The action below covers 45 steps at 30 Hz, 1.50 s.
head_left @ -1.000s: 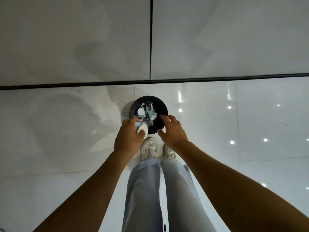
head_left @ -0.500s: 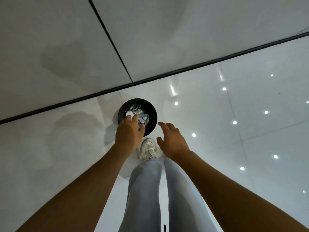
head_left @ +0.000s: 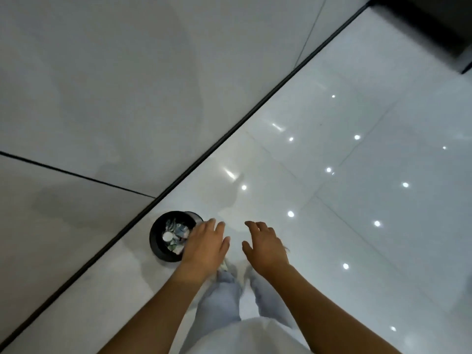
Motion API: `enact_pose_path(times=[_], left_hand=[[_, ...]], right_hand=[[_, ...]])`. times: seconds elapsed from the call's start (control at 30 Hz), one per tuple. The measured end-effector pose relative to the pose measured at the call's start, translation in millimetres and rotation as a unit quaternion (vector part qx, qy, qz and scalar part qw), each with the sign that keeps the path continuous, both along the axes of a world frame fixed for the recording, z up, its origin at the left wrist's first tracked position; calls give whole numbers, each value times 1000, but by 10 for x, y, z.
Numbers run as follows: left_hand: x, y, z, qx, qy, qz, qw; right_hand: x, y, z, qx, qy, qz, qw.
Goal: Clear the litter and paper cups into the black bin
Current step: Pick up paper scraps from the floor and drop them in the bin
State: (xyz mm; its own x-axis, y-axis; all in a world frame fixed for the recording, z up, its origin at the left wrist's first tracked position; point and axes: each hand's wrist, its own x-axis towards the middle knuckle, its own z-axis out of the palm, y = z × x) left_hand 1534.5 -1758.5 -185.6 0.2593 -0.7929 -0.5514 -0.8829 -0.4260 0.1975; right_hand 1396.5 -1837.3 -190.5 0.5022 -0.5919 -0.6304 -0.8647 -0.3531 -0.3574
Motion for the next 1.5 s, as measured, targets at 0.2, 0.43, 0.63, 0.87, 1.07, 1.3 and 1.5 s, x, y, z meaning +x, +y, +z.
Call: enact_pose_path(times=[0.2, 0.43, 0.63, 0.87, 1.07, 1.3, 1.5], left_hand=[[-747, -762, 418, -8, -2, -118, 993], [-2051, -1703, 812, -22, -13, -248, 969], [-3224, -2378, 1045, -24, -15, -358, 933], [-4405, -3088, 1163, -27, -10, -489, 872], [-5311, -3819, 1122, -28, -3, -568, 822], [-6381, -4926, 1148, -39, 7, -632, 774], [-7298, -5614, 1252, -52, 25, -669, 741]], right_hand=[[-962, -355, 405, -16, 1, -116, 993], [-2397, -868, 738, -42, 8, -233, 972], [-3617, -1250, 991, -83, 24, -336, 938], [-4767, -1463, 1167, -93, 38, -477, 873], [-5537, -1850, 1152, -78, 48, -571, 816], [-6400, -2720, 1239, -90, 49, -661, 744], [-7009, -3188, 1281, -93, 30, -707, 700]])
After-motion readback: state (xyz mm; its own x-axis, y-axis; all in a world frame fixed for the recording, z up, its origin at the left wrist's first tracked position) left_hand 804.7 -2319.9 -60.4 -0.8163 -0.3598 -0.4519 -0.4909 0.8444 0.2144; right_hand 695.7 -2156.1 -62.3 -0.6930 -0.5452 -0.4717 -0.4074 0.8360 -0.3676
